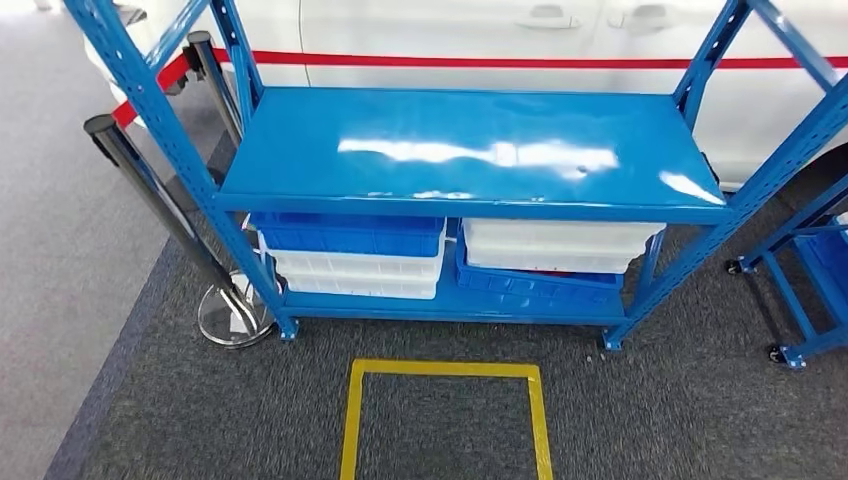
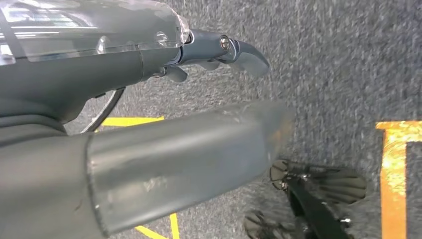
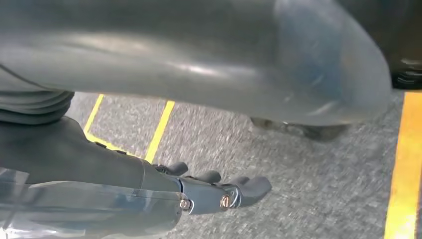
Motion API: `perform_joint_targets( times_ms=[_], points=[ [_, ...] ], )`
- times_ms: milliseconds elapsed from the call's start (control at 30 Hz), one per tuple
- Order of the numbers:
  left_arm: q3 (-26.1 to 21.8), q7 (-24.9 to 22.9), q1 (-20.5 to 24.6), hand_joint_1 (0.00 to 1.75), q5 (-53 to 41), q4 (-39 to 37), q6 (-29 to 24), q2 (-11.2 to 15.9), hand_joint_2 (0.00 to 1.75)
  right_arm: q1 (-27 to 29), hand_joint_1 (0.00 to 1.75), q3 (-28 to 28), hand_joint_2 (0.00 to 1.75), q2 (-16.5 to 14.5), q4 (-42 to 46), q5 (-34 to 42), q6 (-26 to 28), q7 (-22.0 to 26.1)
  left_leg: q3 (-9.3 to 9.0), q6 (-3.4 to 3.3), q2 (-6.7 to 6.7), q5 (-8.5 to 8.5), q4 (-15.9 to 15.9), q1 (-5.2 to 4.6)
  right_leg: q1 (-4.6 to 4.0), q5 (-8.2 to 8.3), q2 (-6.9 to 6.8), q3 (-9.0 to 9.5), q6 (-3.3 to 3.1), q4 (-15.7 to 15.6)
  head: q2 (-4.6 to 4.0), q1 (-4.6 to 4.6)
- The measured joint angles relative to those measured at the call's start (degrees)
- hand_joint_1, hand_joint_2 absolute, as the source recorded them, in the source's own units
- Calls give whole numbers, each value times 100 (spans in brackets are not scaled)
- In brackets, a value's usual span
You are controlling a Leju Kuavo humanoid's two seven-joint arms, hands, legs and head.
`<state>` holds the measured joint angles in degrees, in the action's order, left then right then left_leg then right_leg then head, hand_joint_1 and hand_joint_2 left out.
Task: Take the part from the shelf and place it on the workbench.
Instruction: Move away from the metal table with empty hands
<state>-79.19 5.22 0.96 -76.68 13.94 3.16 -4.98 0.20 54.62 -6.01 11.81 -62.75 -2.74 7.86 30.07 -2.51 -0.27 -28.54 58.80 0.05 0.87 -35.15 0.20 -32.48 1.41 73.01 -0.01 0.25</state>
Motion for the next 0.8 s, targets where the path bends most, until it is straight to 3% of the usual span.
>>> perform_joint_targets(
  times_ms=[67, 100, 133, 167, 233, 267, 300, 367, 433, 533, 567, 600, 633, 700, 767, 800],
  points=[
    [-1, -11, -9, 0, -1, 0, 3, -1, 0, 34, 0, -1, 0, 1, -1, -3, -12, -3, -168, 12, -23, -106, -30, 11, 6, -341, -2, -409, 20, 195, 1, -1],
    [-2, -21, -16, 0, -3, 0, 4, -2, 0, 56, 0, -1, 0, 3, -1, -5, -18, -5, -260, 25, -42, -173, -33, 19, 6, -397, -2, -526, 22, 108, 1, 2],
    [-3, -31, -24, 0, -5, 0, 5, -4, 0, 76, 0, 0, 0, 7, -1, -6, -24, -6, -357, 42, -57, -248, -33, 25, 5, -297, -3, -590, 17, -91, 1, 2],
    [-4, -42, -32, 0, -7, 0, 4, -8, 0, 94, 0, 1, 0, 10, -1, -8, -27, -6, -446, 60, -64, -329, -34, 31, 4, -14, -6, -620, 4, -369, 1, 4],
    [-14, -56, -34, 0, -9, 0, -3, -14, 0, 129, 0, 9, 0, 16, -4, -10, -31, -6, -588, 112, -69, -499, -14, 18, -17, 742, -13, -663, -44, -883, 0, 12],
    [-19, -63, -28, 0, -12, 1, -9, -16, 0, 128, 0, 14, 0, 17, -6, -10, -34, -6, -643, 150, -71, -567, -25, 10, -30, 995, -14, -674, -83, -1020, -1, 11],
    [-24, -68, -21, 0, -17, 1, -14, -18, 0, 122, 0, 20, 0, 17, -8, -13, -37, -6, -689, 190, -74, -594, -21, 1, -41, 1090, -11, -670, -125, -1078, -1, 15],
    [-25, -78, -6, 0, -42, 3, -27, -20, 0, 101, 0, 25, 0, 14, -9, -16, -41, -6, -735, 257, -70, -571, 20, 7, -38, 1050, 2, -570, -206, -1134, 1, 15],
    [-23, -89, 11, 0, -91, 4, -36, -22, 0, 101, 0, 29, 0, 9, -9, -21, -44, -6, -583, 306, -45, -592, 383, 23, -23, 1006, 3, -428, -280, -1226, 1, 1],
    [-22, -104, 17, 0, -136, 4, -37, -17, 0, 84, 0, 35, 0, 10, -9, -31, -44, -6, 10, 381, -19, -1007, 1256, 47, -18, 906, 2, -283, -335, -1281, 1, -19],
    [-22, -106, 12, 0, -136, 4, -36, -16, 0, 81, 0, 37, 0, 11, -9, -35, -44, -6, 172, 395, -18, -1104, 1391, 53, -20, 865, 6, -239, -334, -1282, 1, -20],
    [-22, -103, 7, 0, -136, 4, -36, -16, 0, 81, 0, 38, 0, 13, -9, -39, -45, -6, 260, 399, -17, -1065, 1360, 55, -22, 822, 9, -187, -332, -1282, 1, -20],
    [-22, -98, 2, 0, -135, 4, -36, -16, 0, 82, 0, 39, 0, 12, -9, -43, -47, -6, 271, 389, -15, -875, 1163, 56, -25, 781, 10, -128, -327, -1282, 1, -21],
    [-22, -89, -5, 0, -136, 4, -36, -10, 0, 85, 0, 40, 0, 7, -11, -53, -51, -6, 162, 324, -6, -301, 522, 40, -29, 712, 10, -18, -311, -1289, 1, -19],
    [-22, -85, -7, 0, -142, 5, -36, -3, 0, 76, 0, 43, 0, -4, -14, -62, -56, -6, 132, 241, 8, -100, 146, -4, -30, 680, 15, 14, -269, -1295, 0, -23],
    [-22, -84, -14, 0, -148, 6, -36, 3, 0, 71, 0, 44, 0, -9, -16, -66, -59, -6, 151, 206, 11, -108, 126, -24, -29, 670, 16, 18, -237, -1301, 0, -26]
  ],
)
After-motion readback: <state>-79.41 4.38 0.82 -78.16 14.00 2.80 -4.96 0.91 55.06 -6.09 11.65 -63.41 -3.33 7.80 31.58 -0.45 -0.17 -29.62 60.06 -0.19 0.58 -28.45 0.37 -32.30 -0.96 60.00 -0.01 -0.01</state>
